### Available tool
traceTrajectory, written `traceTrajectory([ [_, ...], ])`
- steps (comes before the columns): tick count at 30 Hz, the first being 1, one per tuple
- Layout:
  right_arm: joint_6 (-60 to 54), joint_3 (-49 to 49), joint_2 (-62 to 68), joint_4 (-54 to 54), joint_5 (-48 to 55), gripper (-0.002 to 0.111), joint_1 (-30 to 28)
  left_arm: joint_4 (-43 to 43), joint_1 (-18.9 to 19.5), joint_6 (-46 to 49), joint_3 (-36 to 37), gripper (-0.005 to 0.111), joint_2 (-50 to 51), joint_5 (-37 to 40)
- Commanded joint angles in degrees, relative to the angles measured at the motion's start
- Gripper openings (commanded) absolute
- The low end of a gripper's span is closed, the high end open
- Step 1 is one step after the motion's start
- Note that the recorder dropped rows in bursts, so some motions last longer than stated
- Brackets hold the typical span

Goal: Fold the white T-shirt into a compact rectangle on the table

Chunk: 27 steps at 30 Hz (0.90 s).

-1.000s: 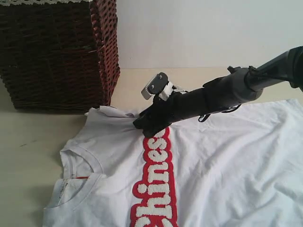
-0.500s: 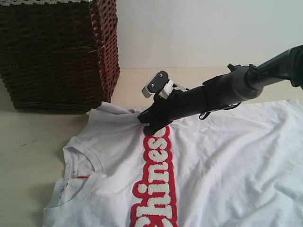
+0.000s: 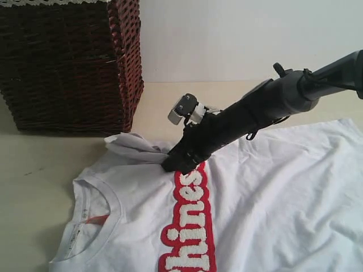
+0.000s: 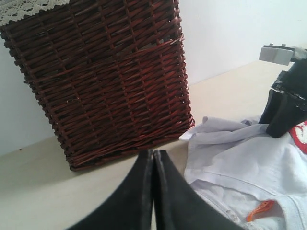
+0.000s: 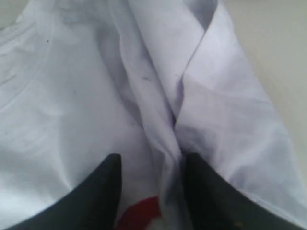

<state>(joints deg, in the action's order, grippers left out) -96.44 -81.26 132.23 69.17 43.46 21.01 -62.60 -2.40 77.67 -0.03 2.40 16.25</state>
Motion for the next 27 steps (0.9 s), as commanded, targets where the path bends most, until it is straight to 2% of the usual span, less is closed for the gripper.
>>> traceTrajectory([
  [1, 0.64, 0.22, -2.95, -0.73, 1.93, 0.058, -0.06, -0.02, -0.11, 0.06, 0.03, 0.0, -0.43, -0.09],
  [7, 0.74, 0.22, -10.21, -0.51, 3.42, 0.058, 0.16, -0.02, -0.11, 0.06, 0.03, 0.0, -0.43, -0.09],
  [12, 3.88, 0.46, -10.83, -5.17, 12.13, 0.055, 2.4, -0.02, -0.11, 0.06, 0.03, 0.0, -0.43, -0.09],
  [17, 8.31, 0.88, -6.25, -18.79, 12.64, 0.03, 6.63, -0.02, -0.11, 0.06, 0.03, 0.0, -0.43, -0.09],
  [20, 8.31, 0.88, -3.82, -21.96, 12.27, 0.018, 8.01, -0.02, -0.11, 0.06, 0.03, 0.0, -0.43, -0.09],
  [24, 12.41, 0.88, -1.97, -26.14, 12.38, 0.006, 9.01, -0.02, -0.11, 0.06, 0.03, 0.0, -0.43, -0.09],
  [27, 15.83, 0.88, -1.97, -29.58, 14.68, 0.001, 10.02, -0.02, -0.11, 0.06, 0.03, 0.0, -0.43, -0.09],
])
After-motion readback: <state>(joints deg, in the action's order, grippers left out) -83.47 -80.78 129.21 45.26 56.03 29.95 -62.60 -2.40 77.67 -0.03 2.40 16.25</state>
